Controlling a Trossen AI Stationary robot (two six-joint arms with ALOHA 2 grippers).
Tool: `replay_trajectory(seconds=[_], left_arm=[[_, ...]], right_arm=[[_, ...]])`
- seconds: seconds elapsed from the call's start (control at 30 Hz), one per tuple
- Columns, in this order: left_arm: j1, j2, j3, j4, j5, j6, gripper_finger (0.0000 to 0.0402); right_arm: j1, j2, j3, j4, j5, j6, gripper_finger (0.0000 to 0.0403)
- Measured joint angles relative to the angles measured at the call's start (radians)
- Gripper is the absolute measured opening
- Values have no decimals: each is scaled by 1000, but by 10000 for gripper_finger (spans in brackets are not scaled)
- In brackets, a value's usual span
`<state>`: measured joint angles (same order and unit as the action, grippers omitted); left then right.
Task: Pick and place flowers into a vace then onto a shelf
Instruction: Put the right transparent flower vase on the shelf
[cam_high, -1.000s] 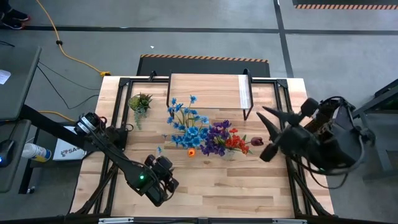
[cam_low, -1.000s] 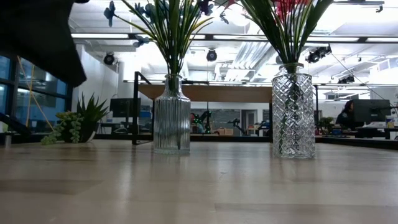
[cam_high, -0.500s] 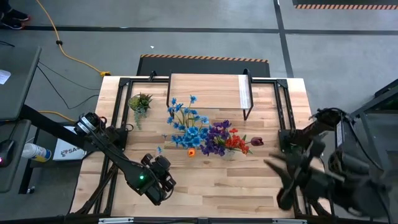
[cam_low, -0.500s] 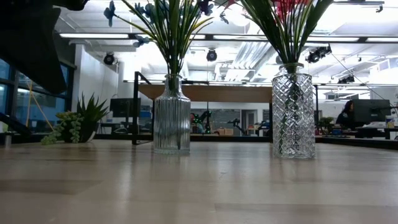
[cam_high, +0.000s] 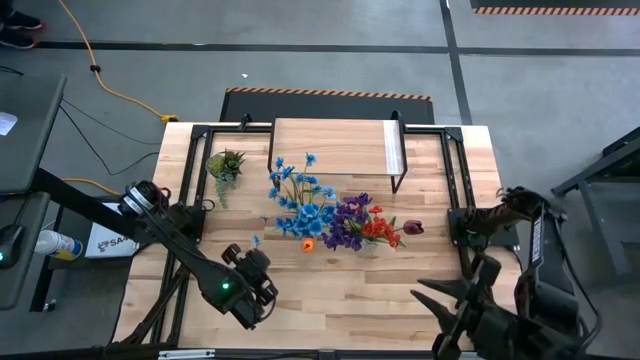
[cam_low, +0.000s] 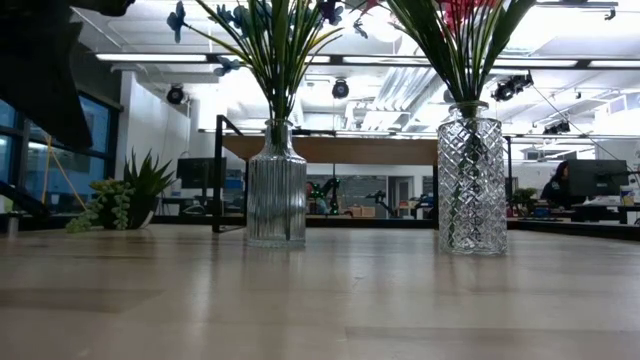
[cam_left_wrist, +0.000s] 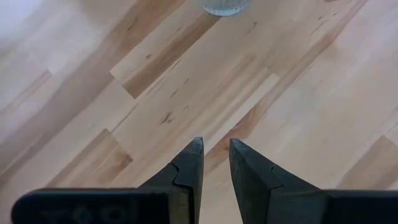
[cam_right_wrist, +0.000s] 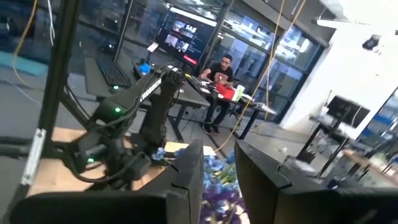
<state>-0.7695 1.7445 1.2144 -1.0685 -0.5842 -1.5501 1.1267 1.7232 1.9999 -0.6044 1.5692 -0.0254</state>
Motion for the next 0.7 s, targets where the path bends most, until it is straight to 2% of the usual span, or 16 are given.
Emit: replay_trajectory(seconds=[0.1, 0.17, 0.4, 0.47, 0.7], left_arm=[[-6, -11, 1, -15, -2, 0, 113], [-18, -19, 0, -20, 2, 0, 113], [-36, -73, 0, -41, -13, 0, 113], [-38, -82, 2, -42, -27, 0, 113], [-43, -93, 0, -49, -46, -10, 113]], right_arm=[[2, 10, 0, -65, 1, 101, 83], [2, 14, 0, -101, 0, 102, 83], [-35, -26, 0, -149, 0, -135, 83], [-49, -60, 0, -208, 0, -140, 83], [-59, -238, 0, -530, 3, 113, 83]])
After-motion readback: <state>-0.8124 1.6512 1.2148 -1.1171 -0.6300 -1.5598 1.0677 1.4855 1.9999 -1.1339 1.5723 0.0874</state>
